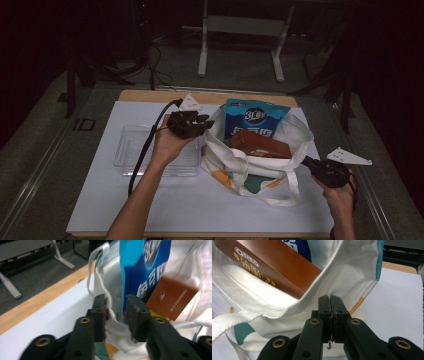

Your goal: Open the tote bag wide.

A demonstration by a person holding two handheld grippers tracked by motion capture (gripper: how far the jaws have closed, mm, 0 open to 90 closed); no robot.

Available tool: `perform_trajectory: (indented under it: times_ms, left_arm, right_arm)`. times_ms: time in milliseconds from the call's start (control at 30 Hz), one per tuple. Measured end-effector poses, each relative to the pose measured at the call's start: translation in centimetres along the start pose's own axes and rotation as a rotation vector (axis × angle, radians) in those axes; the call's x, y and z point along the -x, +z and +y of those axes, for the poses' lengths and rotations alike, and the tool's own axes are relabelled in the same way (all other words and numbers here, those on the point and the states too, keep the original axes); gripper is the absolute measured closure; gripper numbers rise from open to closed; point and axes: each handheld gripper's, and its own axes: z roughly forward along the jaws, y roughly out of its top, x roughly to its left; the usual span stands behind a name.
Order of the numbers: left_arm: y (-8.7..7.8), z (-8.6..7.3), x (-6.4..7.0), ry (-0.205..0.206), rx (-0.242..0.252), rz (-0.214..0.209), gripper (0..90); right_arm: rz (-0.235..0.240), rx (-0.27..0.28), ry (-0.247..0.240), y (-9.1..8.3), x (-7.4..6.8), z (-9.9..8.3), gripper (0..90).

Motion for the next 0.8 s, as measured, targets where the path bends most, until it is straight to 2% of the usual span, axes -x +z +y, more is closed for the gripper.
perform_trajectory:
  times_ms: [167,300,467,667,800]
  left_arm:
    - [0.9,-0.6,0.6,0.036,-0.049,0.010,75.5]
    - [1.3,-1.3,0.8,0.030,-0.061,0.019,77.1]
    - [2.5,-2.4,1.4,0.065,-0.113,0.028,78.5]
    - [3.7,-3.0,1.8,0.079,-0.153,0.038,78.9]
    - [4.7,-3.7,2.4,0.105,-0.195,0.043,78.9]
  right_arm:
    - [-0.005,-0.017,-0.010,0.1,-0.1,-0.3,88.2]
    - [-0.020,-0.035,-0.026,0.4,-0.3,-0.7,88.4]
    - [-0.017,-0.046,-0.012,0.8,-0.3,-1.3,88.6]
    - [-0.037,-0.085,-0.029,1.4,-0.6,-1.9,88.8]
    - [-0.030,-0.097,-0.013,1.8,-0.5,-2.5,89.1]
